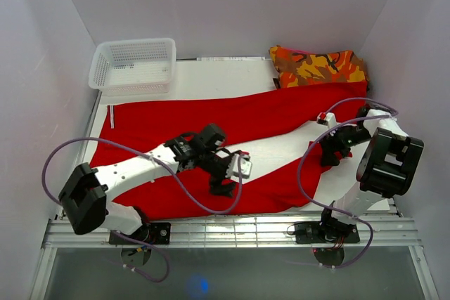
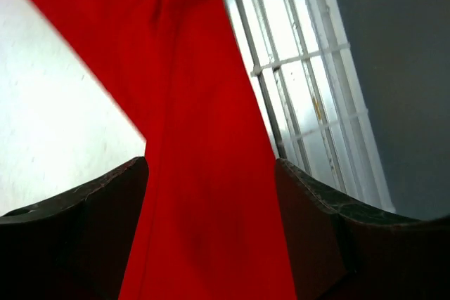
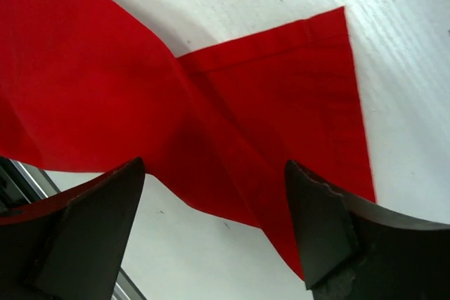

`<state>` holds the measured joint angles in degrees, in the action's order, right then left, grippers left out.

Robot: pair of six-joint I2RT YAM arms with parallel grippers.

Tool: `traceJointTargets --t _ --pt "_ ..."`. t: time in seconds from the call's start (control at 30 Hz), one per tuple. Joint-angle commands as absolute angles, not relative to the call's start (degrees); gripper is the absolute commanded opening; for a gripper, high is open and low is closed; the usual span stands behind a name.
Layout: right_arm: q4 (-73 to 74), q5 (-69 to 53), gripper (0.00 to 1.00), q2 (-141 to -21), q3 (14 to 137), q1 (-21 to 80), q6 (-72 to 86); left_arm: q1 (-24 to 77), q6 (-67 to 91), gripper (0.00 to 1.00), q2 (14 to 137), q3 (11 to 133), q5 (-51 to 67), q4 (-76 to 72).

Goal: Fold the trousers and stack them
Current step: Flatten the trousers out

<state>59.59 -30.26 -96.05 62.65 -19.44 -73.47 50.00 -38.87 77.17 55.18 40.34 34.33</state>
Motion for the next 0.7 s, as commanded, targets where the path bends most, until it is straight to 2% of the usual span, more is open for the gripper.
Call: traceJointTargets --t 0.0,0.07,0.1,0.17,0.3,0.53,0.63,0.67 --pt "58.02 -34.11 0.74 -96.32 60.04 -18.55 -71.37 59.64 -34.46 0.83 81.46 56.16 35.52 21.81" --pt "56.61 -34.28 0.63 -96.77 59.15 -18.46 -70.32 63.17 -34.37 0.83 84.45 57.82 32.72 17.08" --pt "56.08 -34.97 0.55 -97.38 58.98 -18.37 -69.44 64.67 -34.54 0.83 87.60 58.79 31.74 15.75" --pt "56.60 -36.12 0.46 -97.99 59.67 -18.37 -68.56 68.11 -34.89 0.81 91.21 62.21 29.80 13.20" --pt "58.97 -38.49 0.16 -98.53 61.61 -18.46 -65.93 71.45 -35.59 0.74 100.78 67.84 25.85 10.46" --pt "61.17 -40.43 0.09 -96.95 61.96 -18.46 -65.30 75.06 -38.41 0.60 108.27 72.77 20.75 7.12" --pt "62.31 -40.34 0.08 -96.07 62.58 -18.46 -65.39 75.32 -38.93 0.44 109.69 73.30 19.78 8.08" --pt "63.01 -40.17 0.08 -95.72 63.19 -18.46 -65.30 75.32 -38.94 0.33 109.17 73.30 19.86 9.13"
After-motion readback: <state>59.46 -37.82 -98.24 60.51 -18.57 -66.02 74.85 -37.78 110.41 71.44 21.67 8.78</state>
